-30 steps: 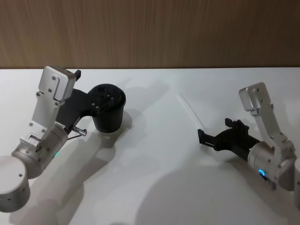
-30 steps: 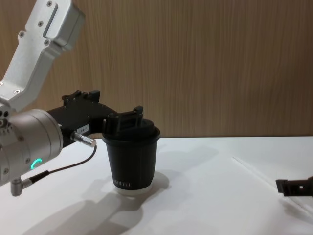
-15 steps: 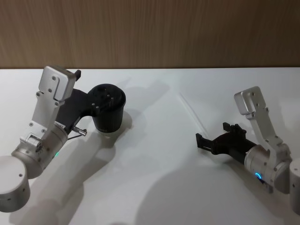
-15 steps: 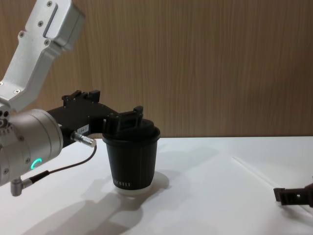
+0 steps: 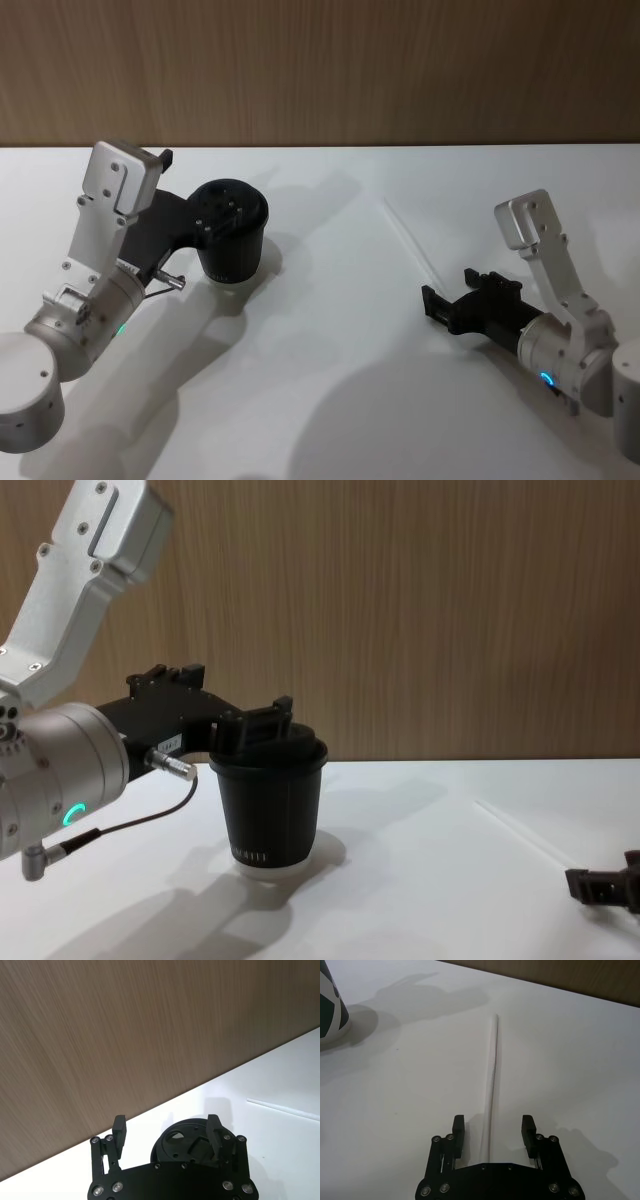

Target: Pick up the straw with one hand, pass it to the other hand, and insert it into the cup.

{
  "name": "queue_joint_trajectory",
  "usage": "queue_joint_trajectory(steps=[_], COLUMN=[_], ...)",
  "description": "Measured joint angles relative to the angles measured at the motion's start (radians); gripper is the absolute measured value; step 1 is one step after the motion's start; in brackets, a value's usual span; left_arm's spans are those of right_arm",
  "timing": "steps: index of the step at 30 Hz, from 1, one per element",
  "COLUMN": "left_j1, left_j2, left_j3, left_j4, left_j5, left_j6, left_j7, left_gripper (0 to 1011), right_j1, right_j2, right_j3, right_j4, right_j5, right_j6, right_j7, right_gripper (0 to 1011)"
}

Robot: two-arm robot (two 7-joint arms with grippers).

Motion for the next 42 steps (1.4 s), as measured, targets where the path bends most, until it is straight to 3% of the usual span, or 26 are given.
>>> queue_joint_trajectory(steps=[10,13,22,35,42], left_j1=[0.000,0.000,0.000,0.000,0.000], left_j2=[0.000,0.000,0.000,0.000,0.000], left_j3=[0.000,0.000,0.000,0.000,0.000], left_j4=[0.000,0.000,0.000,0.000,0.000], left_j5=[0.000,0.000,0.000,0.000,0.000], left_j6=[0.000,0.000,0.000,0.000,0.000], left_j7=[0.000,0.000,0.000,0.000,0.000], left_gripper=[1003,1003,1003,1003,1003], right_j1=[-0.001,-0.002,-0.005,-0.011,-0.016], right_j2=[-0.004,-0.004,-0.006,-0.011,-0.020], right_j3=[0.000,0.000,0.003,0.011,0.027], right_j4=[0.002,0.002,0.002,-0.003,-0.017], right_j5=[-0.009,-0.012,-0.022,-0.028,-0.027], right_j6=[0.005,0.007,0.010,-0.001,-0.047], right_j7=[0.006,0.008,0.014,0.024,0.031], right_gripper=[448,304,55,0,0])
